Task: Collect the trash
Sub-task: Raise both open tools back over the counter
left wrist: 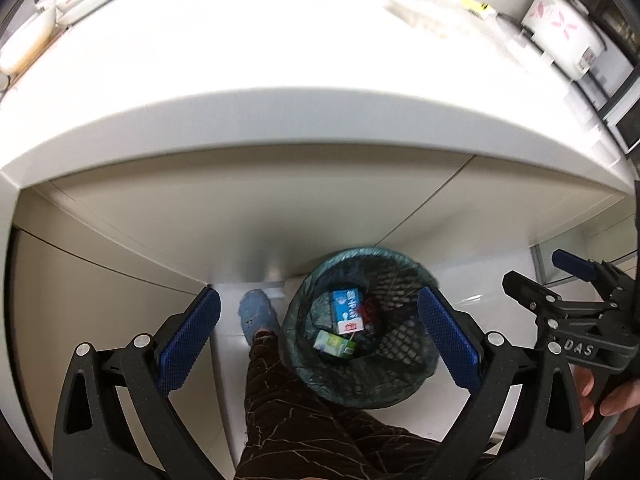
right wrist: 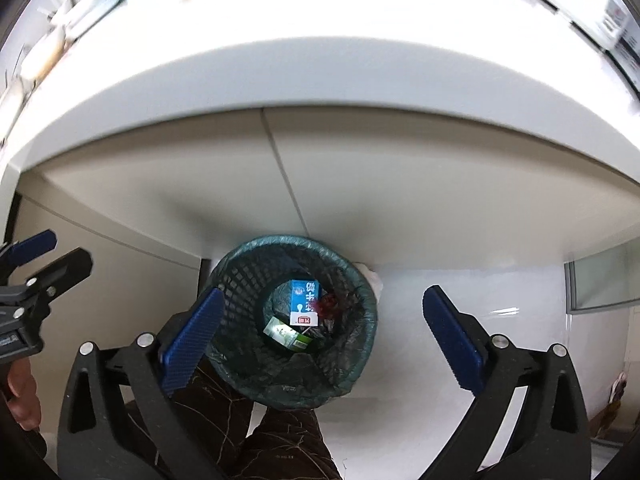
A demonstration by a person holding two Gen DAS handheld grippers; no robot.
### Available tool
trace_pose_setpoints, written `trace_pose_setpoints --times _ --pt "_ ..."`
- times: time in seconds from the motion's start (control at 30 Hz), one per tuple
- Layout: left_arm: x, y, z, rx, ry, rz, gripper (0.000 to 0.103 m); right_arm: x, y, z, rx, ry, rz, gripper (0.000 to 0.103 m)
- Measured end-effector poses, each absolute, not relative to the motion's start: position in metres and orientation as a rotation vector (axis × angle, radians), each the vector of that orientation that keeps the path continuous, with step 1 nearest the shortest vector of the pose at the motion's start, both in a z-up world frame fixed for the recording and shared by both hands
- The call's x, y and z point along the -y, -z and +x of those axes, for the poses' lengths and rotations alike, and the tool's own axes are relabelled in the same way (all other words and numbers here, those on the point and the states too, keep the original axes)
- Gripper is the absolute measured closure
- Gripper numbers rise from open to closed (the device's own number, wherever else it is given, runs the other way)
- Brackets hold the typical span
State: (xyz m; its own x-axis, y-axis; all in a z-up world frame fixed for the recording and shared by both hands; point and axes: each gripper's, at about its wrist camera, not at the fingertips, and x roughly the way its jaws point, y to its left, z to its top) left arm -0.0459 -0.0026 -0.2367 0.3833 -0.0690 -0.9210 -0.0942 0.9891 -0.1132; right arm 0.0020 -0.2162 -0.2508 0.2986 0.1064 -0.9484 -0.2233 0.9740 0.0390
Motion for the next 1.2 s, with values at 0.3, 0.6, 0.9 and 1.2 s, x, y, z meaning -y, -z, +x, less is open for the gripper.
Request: trace_pose_setpoints --times 0.3,0.6,0.9,1.2 --pt "0.006 0.188 -0.040 -1.153 -0.025 -0.160 0.006 0.235 0.187 0.003 -1.157 -0.178 -0.085 0.008" --pt "0.015 0.135 -0.022 -1.103 -0.002 -0.165 0.006 0.241 0.120 0.015 -1.028 -0.165 -0.106 0.008" --pt "0.028 0.081 0.016 -1.028 0.006 -0.136 0.006 0.249 0.074 0.044 -0.961 -0.149 -0.085 0.008" --pt "0.025 0.064 0.057 -1.025 0.000 -0.142 0.006 0.254 0.055 0.077 -0.931 -0.119 -0.075 0.008"
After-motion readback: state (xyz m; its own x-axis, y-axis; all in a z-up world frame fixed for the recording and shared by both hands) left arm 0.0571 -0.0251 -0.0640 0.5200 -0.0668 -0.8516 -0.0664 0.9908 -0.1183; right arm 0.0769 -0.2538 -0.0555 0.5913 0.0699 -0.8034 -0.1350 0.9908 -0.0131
